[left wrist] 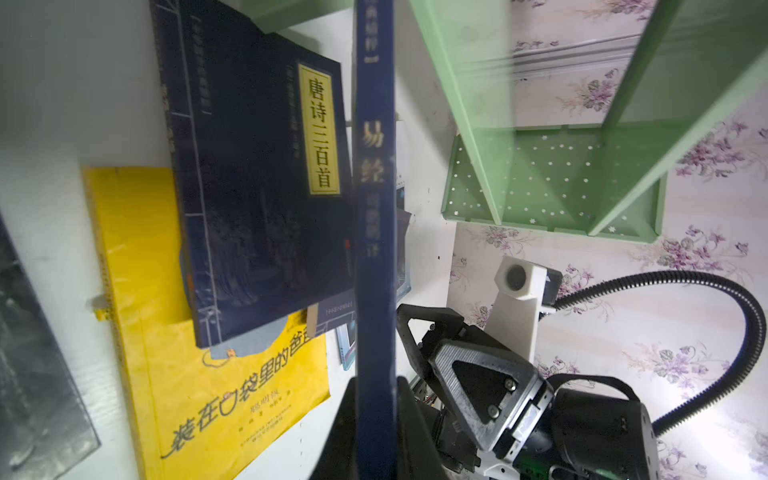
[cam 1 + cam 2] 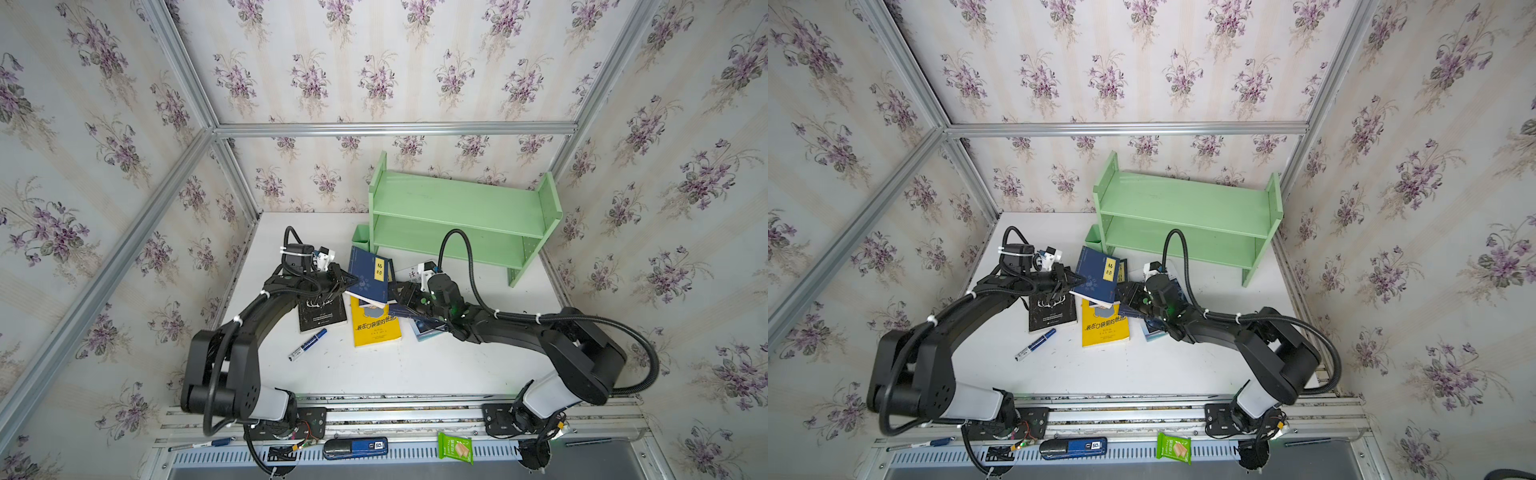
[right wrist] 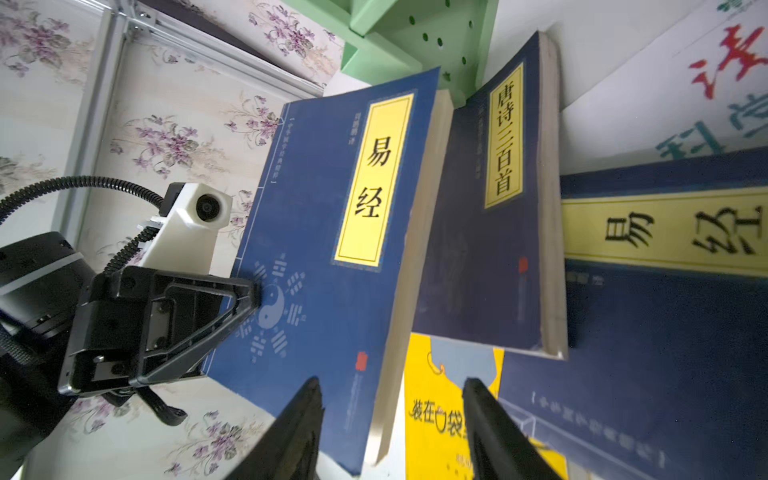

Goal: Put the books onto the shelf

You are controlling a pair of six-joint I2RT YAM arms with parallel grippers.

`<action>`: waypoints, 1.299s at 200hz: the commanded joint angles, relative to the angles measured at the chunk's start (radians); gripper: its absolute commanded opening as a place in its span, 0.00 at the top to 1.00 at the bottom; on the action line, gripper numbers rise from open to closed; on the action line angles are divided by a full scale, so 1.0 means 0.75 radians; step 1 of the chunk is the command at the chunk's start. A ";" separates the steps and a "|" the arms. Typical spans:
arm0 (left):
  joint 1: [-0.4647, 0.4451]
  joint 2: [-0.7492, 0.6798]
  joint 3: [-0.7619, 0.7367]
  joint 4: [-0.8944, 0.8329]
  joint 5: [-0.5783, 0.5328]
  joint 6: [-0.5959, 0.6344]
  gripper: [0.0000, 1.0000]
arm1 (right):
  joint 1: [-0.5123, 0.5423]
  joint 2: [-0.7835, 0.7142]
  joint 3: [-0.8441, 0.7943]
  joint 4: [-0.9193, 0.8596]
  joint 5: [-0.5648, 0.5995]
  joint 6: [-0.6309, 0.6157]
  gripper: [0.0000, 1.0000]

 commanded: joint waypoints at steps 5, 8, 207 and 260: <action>-0.053 -0.208 -0.067 0.047 -0.083 -0.105 0.91 | -0.005 -0.186 -0.083 -0.150 0.014 -0.078 0.38; -0.064 -0.240 -0.072 0.048 -0.098 -0.114 0.91 | -0.007 -0.216 -0.100 -0.153 0.018 -0.080 0.37; -0.673 0.121 -0.006 1.071 -0.835 -0.706 0.90 | -0.052 -0.641 -0.518 0.601 0.061 0.202 0.11; -0.705 0.233 -0.008 1.269 -0.844 -0.839 0.88 | -0.052 -0.431 -0.470 0.719 0.127 0.247 0.15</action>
